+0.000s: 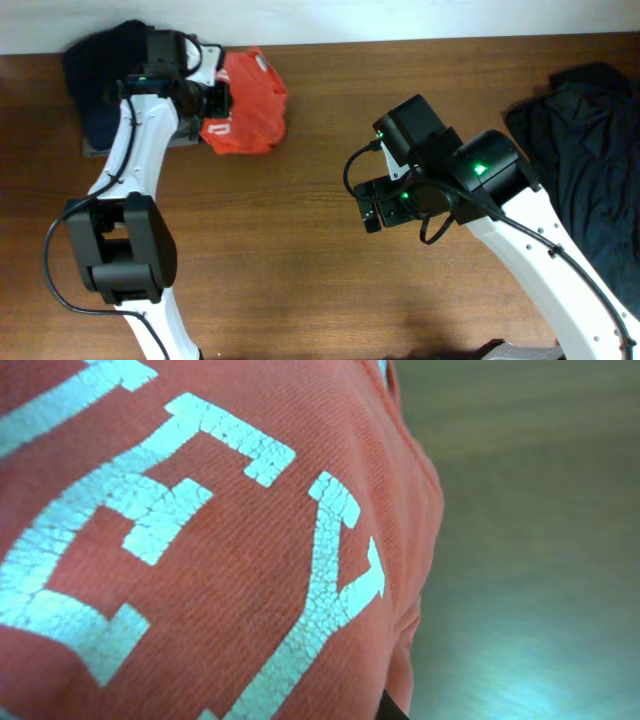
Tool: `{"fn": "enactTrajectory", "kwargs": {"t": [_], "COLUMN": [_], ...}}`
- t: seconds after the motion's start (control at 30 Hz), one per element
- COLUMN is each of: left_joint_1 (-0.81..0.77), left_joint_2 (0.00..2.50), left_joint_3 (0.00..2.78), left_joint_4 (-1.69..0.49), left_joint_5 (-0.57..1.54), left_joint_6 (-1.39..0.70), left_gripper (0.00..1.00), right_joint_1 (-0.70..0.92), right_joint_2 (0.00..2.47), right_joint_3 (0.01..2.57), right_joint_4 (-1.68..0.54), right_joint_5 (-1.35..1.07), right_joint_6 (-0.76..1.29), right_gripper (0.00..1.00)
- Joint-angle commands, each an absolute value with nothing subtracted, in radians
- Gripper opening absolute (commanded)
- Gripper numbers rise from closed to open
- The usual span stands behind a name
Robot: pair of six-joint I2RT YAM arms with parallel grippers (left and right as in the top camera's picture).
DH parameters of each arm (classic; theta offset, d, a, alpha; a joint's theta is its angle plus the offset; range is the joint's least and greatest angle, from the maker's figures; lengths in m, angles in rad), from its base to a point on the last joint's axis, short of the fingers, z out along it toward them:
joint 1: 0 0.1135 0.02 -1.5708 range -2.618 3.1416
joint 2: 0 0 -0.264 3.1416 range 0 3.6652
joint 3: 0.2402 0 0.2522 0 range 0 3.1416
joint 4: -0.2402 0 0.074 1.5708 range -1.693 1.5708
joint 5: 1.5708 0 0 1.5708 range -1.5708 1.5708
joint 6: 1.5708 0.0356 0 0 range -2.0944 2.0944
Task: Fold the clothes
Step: 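Carry the folded shirt with the left gripper onto the top-left clothes stack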
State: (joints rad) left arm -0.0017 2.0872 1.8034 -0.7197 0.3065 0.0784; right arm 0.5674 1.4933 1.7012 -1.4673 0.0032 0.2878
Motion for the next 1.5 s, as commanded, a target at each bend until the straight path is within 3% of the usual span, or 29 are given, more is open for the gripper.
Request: {"fn": "enactTrajectory", "kwargs": {"t": [0.0, 0.2, 0.6, 0.97, 1.33, 1.47], "left_joint_1": [0.034, 0.101, 0.168, 0.175, 0.238, 0.278], "left_joint_2": [2.091, 2.094, 2.094, 2.110, 2.254, 2.303], "left_joint_3": [1.825, 1.830, 2.008, 2.031, 2.030, 2.030], "left_joint_4": [-0.663, -0.556, -0.651, -0.613, -0.542, -0.502], "left_joint_5": [0.196, 0.178, 0.176, 0.028, 0.033, 0.033], "left_joint_6": [0.130, 0.149, 0.156, 0.178, 0.144, 0.144], "left_gripper": [0.00, 0.00, 0.00, 0.00, 0.01, 0.05], "right_joint_1": [0.573, 0.573, 0.573, 0.573, 0.573, 0.573], "right_joint_2": [1.497, 1.497, 1.497, 1.497, 1.497, 1.497], "right_joint_3": [1.698, 1.698, 1.698, 1.698, 1.698, 1.698], "right_joint_4": [-1.492, -1.518, -1.512, -1.518, -1.526, -1.531], "right_joint_5": [0.016, 0.016, 0.017, 0.046, 0.046, 0.046], "right_joint_6": [0.293, 0.294, 0.293, 0.294, 0.294, 0.294], "right_gripper": [0.99, 0.99, 0.99, 0.99, 0.99, 0.99]}}
